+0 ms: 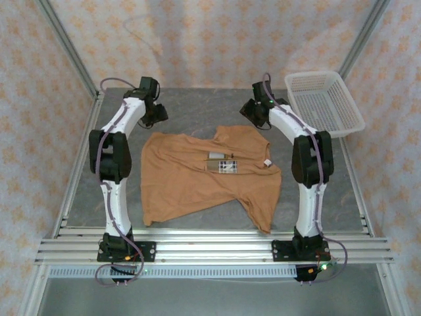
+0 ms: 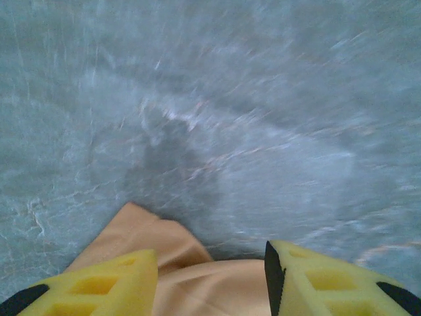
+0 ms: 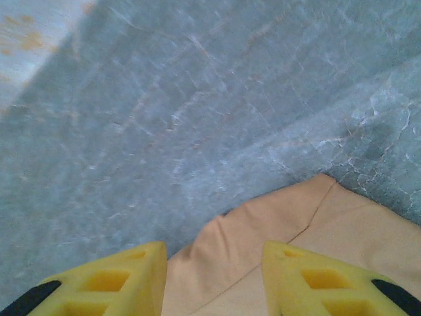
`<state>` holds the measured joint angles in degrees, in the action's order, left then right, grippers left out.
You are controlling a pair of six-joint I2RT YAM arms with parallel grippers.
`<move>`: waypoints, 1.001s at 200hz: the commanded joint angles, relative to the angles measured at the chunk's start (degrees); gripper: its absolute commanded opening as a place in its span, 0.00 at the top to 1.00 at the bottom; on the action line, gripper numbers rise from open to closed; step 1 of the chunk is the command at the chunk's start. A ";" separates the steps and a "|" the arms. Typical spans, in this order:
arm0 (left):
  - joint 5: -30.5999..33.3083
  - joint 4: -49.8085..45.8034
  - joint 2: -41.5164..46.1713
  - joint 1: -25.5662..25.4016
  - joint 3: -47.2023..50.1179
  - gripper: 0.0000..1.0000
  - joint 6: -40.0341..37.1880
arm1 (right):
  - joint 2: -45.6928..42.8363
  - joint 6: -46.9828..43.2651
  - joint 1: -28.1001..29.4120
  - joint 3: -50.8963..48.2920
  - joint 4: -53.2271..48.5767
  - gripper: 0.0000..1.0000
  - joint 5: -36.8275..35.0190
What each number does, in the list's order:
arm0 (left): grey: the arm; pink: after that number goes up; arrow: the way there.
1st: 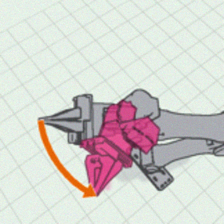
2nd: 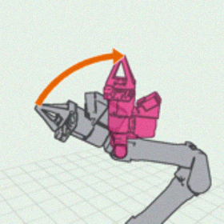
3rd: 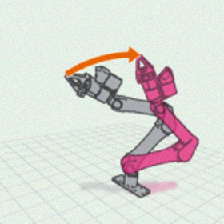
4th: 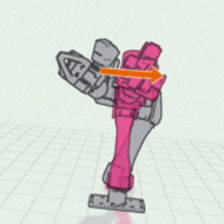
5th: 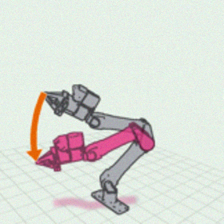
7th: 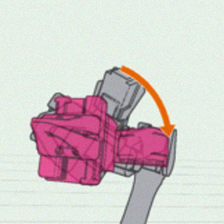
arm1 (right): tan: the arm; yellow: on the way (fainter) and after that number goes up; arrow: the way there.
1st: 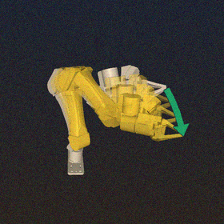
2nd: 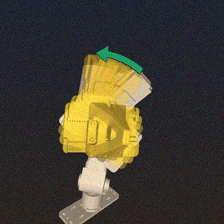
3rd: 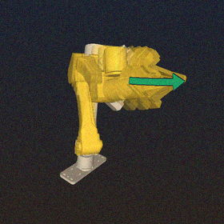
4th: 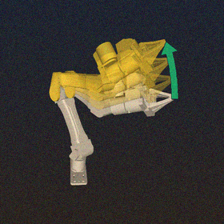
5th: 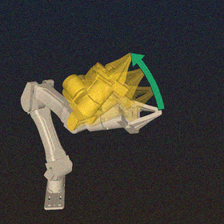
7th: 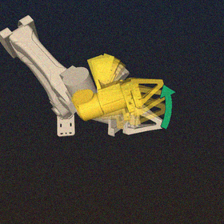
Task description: Fold the inside-out t-shirt
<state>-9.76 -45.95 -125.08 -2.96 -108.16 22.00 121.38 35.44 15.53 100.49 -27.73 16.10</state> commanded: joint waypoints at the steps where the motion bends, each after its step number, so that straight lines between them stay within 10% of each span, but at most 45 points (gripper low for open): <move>1: 4.29 -8.65 -1.79 0.06 -1.17 0.51 -2.74 | 1.17 -2.74 1.48 4.06 -6.67 0.58 -0.44; 54: 6.07 -7.41 -4.82 0.15 0.28 0.51 -2.50 | 2.00 -2.84 2.56 3.52 -5.94 0.57 0.41; 107: 1.81 -6.68 -9.59 2.15 -2.25 1.00 -1.22 | 4.27 -1.87 1.23 -0.91 -4.07 0.57 -0.28; 200: -0.22 3.25 7.07 10.03 9.35 1.00 6.02 | -5.43 1.88 -5.36 -24.36 -5.88 0.56 -8.01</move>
<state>-11.94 -46.06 -125.23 5.15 -100.82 25.56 118.85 35.51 11.77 84.03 -28.14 14.35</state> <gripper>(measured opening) 0.059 0.435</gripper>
